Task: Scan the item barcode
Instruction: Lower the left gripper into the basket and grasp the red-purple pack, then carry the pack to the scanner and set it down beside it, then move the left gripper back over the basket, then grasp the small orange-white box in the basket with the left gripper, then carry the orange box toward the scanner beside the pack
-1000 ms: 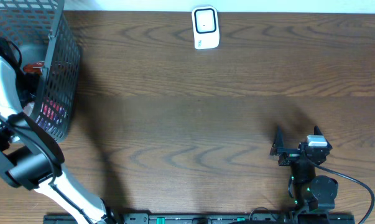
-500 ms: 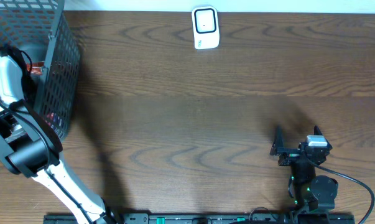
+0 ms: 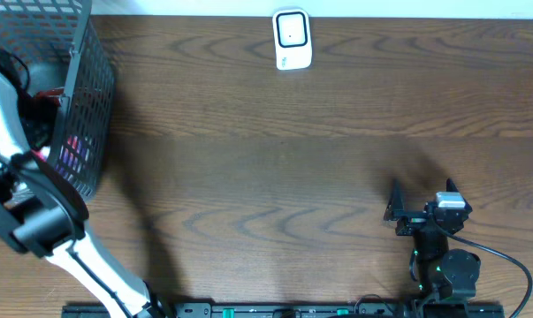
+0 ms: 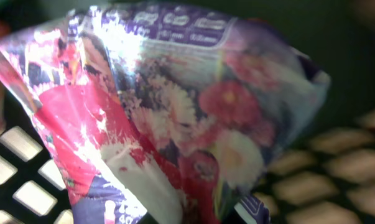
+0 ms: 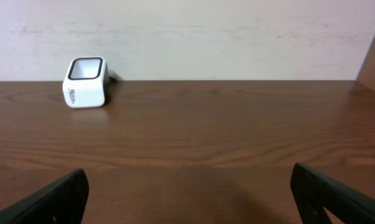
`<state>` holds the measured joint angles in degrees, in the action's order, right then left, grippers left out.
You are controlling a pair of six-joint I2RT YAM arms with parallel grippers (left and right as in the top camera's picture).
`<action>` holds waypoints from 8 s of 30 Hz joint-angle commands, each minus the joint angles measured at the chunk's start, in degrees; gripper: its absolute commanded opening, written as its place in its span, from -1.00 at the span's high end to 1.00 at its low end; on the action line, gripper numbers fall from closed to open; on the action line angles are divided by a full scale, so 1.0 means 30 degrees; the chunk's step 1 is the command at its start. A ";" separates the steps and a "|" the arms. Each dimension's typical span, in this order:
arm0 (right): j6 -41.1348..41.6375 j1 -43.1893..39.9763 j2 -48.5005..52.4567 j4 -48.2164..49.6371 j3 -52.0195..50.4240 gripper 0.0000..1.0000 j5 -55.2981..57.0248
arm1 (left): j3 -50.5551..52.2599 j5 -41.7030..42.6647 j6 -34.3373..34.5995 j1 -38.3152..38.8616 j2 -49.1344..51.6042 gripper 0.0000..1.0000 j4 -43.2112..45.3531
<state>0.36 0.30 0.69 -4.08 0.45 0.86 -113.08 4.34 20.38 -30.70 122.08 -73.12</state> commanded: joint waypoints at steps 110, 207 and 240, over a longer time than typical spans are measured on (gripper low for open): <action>-0.0066 0.0182 -0.0102 -0.0066 -0.0044 -0.98 -0.0109 | -0.3228 0.4218 0.2470 0.4605 -0.7497 -0.96 0.5603; -0.0066 0.0182 -0.0102 -0.0066 -0.0044 -0.99 -0.0109 | 0.3279 -0.8604 0.1290 -0.2601 0.1370 0.85 0.2521; -0.0066 0.0182 -0.0102 -0.0066 -0.0044 -0.98 -0.0109 | 0.2018 1.1642 0.2149 -0.0401 -1.0608 0.86 0.9092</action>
<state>0.38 0.30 0.69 -4.08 0.45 0.86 -105.93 28.29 25.93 -35.35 91.77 -47.05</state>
